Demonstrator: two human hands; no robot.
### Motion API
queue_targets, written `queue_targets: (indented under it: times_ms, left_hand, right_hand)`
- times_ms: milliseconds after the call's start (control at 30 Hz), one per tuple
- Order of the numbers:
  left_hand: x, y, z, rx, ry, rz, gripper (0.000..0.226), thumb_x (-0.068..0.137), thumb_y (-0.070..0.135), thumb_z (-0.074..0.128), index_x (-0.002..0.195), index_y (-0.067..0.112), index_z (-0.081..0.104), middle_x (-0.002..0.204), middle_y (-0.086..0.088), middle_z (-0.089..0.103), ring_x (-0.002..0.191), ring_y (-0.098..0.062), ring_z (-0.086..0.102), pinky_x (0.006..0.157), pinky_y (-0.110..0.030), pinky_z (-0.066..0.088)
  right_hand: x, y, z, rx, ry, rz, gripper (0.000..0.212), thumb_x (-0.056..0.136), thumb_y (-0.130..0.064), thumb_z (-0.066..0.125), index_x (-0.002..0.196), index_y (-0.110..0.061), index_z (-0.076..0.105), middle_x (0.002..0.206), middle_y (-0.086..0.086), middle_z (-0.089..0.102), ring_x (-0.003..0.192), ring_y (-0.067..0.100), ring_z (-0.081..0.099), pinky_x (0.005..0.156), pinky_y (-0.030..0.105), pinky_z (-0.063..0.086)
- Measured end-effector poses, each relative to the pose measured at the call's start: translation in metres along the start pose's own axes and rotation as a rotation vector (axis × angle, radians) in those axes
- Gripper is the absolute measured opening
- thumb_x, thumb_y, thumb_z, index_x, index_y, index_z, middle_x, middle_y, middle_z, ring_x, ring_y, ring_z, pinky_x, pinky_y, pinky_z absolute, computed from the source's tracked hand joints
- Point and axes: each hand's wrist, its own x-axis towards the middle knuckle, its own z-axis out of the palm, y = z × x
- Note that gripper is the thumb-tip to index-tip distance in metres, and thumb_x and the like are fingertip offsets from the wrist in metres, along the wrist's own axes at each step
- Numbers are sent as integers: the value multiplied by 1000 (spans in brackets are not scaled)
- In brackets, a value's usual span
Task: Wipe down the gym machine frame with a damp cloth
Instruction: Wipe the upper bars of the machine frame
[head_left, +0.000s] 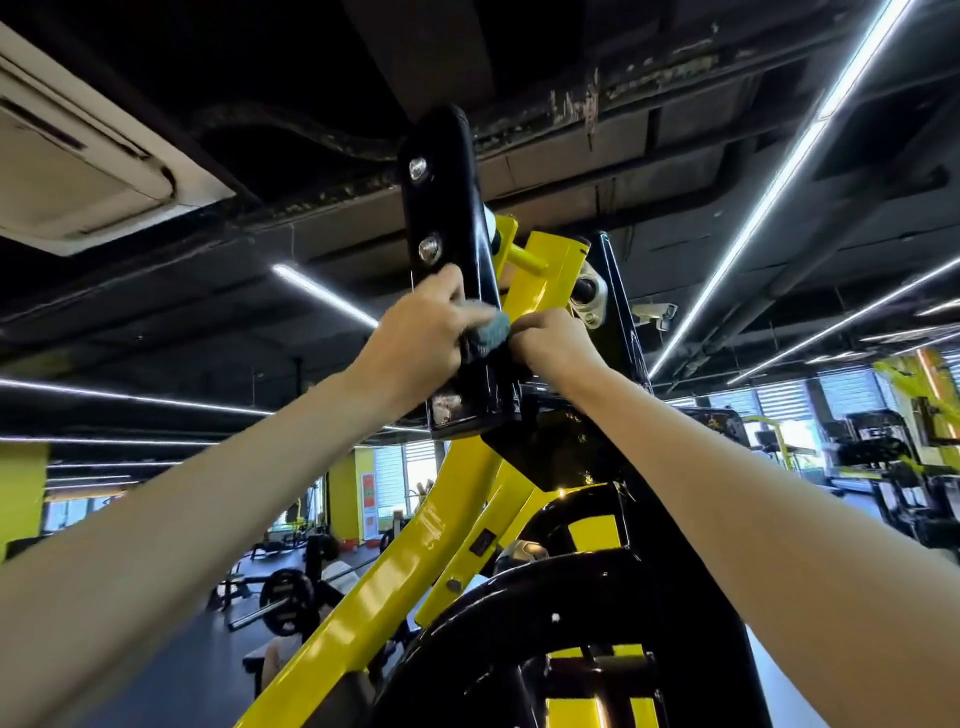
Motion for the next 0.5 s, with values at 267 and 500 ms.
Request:
queue_targets:
  times_ms: [267,500]
  left_hand:
    - [29,-22,4,-67,109,-199,52,82,-17,46,124,8,63,89,-11,42,79,-31,49,74,-50,48]
    - [-17,-8,10,-148,78,-163,46,84,-14,48,123,6,64,86,-9,39,76,-31,48,68,-42,46]
  right_hand:
    - [-1,1,5,5,52,-17,32,86,-2,47,106,-8,72,99,16,69,90,31,65,73,28,51]
    - [-5,1,12,-13,148,-34,33,83,-1,46,103,-5,73,101,20,68,97,37,60,83,40,54]
